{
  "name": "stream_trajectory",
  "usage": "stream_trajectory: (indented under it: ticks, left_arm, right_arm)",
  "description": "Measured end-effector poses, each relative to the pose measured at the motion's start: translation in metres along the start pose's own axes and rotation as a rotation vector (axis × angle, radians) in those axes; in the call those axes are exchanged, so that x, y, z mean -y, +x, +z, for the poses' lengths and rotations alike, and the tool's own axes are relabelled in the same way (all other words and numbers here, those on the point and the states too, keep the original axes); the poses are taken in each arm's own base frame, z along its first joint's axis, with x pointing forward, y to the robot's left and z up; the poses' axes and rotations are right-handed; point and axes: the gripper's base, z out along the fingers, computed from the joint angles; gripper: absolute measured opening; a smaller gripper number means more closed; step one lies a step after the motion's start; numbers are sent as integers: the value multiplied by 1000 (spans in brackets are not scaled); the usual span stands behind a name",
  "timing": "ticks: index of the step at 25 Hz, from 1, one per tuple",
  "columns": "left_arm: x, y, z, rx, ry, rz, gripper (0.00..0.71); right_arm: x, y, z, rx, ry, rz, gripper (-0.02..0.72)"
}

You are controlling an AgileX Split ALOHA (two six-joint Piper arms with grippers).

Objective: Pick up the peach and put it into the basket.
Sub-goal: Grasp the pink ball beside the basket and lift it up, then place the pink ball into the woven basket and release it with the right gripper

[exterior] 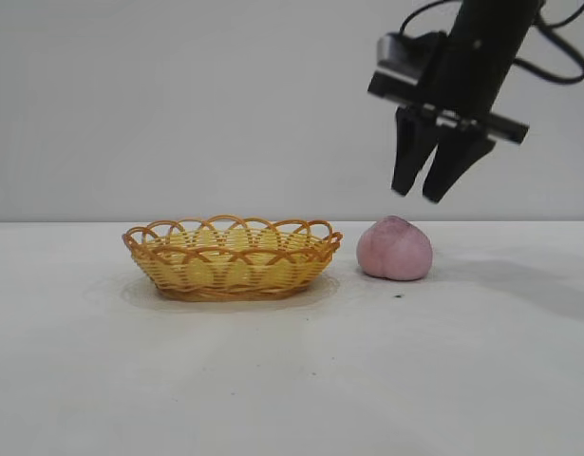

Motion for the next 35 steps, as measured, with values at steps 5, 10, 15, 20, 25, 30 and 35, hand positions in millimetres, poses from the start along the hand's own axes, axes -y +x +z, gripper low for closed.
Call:
stream_trajectory:
  ticks: [5, 10, 15, 20, 25, 30, 35]
  left_arm:
    - [0, 0, 0, 0, 0, 0, 262]
    - [0, 0, 0, 0, 0, 0, 262]
    - [0, 0, 0, 0, 0, 0, 262]
    - [0, 0, 0, 0, 0, 0, 262]
    - [0, 0, 0, 0, 0, 0, 262]
    - [0, 0, 0, 0, 0, 0, 262]
    - [0, 0, 0, 0, 0, -1, 262]
  right_arm:
    - [-6, -5, -33, 76, 41, -43, 0]
    - [-39, -12, -85, 241, -63, -136, 0]
    - [-89, -12, -86, 270, -151, -251, 0]
    - [-128, -10, -52, 231, -185, -316, 0]
    - [-129, -10, -6, 176, -177, -307, 0]
    - [-126, -9, 8, 163, -170, -299, 122]
    - [-134, -12, -31, 231, -168, -325, 360]
